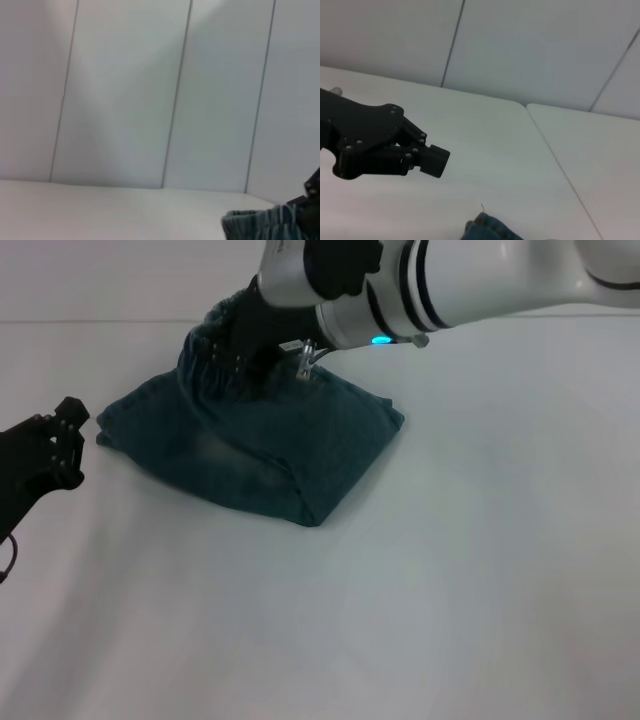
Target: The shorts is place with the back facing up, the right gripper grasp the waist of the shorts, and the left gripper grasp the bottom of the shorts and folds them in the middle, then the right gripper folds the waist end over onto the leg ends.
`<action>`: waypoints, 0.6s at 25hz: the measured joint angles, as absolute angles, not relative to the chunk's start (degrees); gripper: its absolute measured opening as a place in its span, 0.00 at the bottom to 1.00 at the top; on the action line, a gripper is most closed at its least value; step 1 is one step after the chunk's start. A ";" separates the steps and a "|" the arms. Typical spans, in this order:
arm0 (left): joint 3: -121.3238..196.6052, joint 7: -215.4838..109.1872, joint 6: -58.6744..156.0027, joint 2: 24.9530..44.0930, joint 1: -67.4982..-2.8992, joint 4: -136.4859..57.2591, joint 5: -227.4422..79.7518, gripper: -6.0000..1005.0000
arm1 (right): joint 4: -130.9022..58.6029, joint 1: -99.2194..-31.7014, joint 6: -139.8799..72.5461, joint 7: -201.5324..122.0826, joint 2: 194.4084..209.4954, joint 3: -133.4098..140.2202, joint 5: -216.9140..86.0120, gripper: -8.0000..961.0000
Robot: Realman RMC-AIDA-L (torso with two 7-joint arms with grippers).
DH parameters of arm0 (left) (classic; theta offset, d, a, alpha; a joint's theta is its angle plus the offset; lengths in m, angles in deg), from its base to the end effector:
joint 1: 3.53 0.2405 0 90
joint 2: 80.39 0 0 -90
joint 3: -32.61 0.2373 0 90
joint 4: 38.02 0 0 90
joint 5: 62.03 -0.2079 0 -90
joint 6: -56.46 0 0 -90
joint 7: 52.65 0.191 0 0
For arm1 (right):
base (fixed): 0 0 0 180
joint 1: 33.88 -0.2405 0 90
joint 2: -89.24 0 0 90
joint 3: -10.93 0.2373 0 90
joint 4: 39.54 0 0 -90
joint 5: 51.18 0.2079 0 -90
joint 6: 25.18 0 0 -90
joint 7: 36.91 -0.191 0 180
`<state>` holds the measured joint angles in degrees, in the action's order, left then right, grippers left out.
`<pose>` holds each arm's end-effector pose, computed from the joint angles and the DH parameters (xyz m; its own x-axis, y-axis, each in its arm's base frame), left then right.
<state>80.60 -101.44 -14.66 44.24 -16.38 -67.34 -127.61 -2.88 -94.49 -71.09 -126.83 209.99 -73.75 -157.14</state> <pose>-0.2980 0.3312 0.0008 0.5984 0.0643 0.7986 0.7398 -0.4270 -0.5199 0.0350 0.4386 -0.1312 0.9841 0.1319 -0.1191 0.0770 -0.9206 -0.3828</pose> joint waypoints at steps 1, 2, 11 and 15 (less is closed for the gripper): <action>80.46 -101.43 -15.20 44.24 -16.27 -67.10 -127.96 0.03 | -2.97 -94.49 -70.85 -126.25 210.02 -74.45 -156.42 0.14; 80.30 -101.43 -15.44 44.24 -16.22 -66.85 -128.24 0.03 | -3.02 -94.37 -70.60 -125.45 210.04 -75.17 -155.37 0.15; 79.91 -100.76 -15.94 44.24 -16.31 -64.50 -128.52 0.06 | -4.46 -94.50 -69.64 -121.72 210.10 -77.54 -152.55 0.20; 79.82 -100.17 -16.19 44.24 -16.22 -64.32 -128.52 0.08 | -3.95 -93.39 -69.03 -122.14 209.94 -77.47 -152.03 0.35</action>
